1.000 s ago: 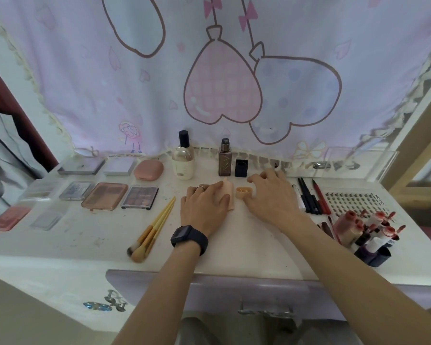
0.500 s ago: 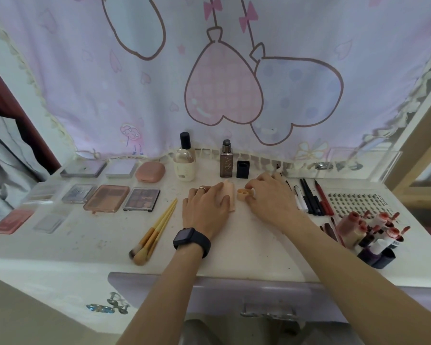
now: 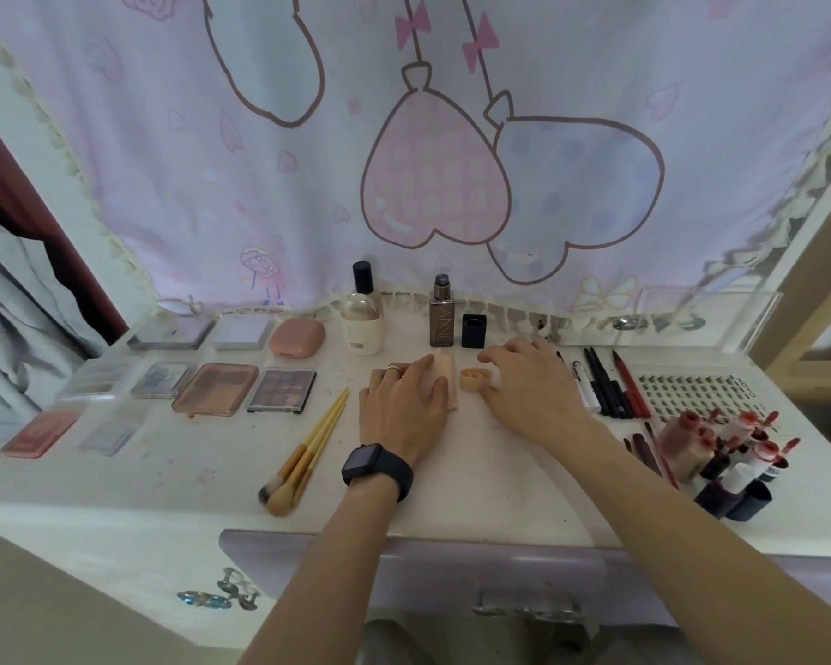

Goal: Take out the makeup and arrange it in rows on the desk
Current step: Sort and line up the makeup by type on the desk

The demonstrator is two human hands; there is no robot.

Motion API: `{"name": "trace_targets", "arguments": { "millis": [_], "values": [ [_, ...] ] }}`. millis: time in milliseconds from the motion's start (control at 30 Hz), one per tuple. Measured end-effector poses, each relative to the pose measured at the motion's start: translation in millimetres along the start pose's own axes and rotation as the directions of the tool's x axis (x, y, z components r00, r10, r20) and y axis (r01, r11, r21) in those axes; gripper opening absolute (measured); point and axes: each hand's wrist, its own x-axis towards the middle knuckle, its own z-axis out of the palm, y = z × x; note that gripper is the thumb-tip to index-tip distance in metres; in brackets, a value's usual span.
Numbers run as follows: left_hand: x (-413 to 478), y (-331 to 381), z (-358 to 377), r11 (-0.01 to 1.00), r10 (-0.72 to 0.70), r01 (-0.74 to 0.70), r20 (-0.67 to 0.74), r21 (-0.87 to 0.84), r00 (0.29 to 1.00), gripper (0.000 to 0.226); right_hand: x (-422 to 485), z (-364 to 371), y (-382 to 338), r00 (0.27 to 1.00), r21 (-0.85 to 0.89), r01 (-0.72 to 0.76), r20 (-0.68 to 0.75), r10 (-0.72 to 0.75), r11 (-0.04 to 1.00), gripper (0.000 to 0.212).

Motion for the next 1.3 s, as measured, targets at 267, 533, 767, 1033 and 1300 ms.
{"name": "trace_targets", "arguments": {
  "millis": [267, 533, 767, 1033, 1300],
  "values": [
    [0, -4, -8, 0.918, -0.117, 0.042, -0.167, -0.394, 0.979, 0.033, -85, 5, -4, 0.99, 0.164, 0.053, -0.139, -0.03, 0.985, 0.031],
    [30, -18, -41, 0.907, -0.223, 0.082, -0.307, -0.412, 0.925, 0.053, -119, 34, 9, 0.983, 0.143, 0.086, -0.175, -0.06, 0.986, 0.048],
    [55, -34, -57, 0.94, -0.222, 0.17, -0.156, -0.295, 0.962, 0.089, -120, 38, 10, 0.977, 0.168, 0.092, -0.204, -0.057, 0.981, 0.045],
    [64, -32, -61, 0.951, -0.189, 0.155, -0.105, -0.266, 0.976, 0.049, -120, 40, 11, 0.977, 0.187, 0.078, -0.21, -0.038, 0.979, 0.048],
    [39, -17, -81, 0.848, -0.255, 0.118, -0.203, -0.516, 0.945, 0.032, -119, 37, 11, 0.978, 0.2, 0.077, -0.204, -0.036, 0.977, 0.053]
  ]
}}
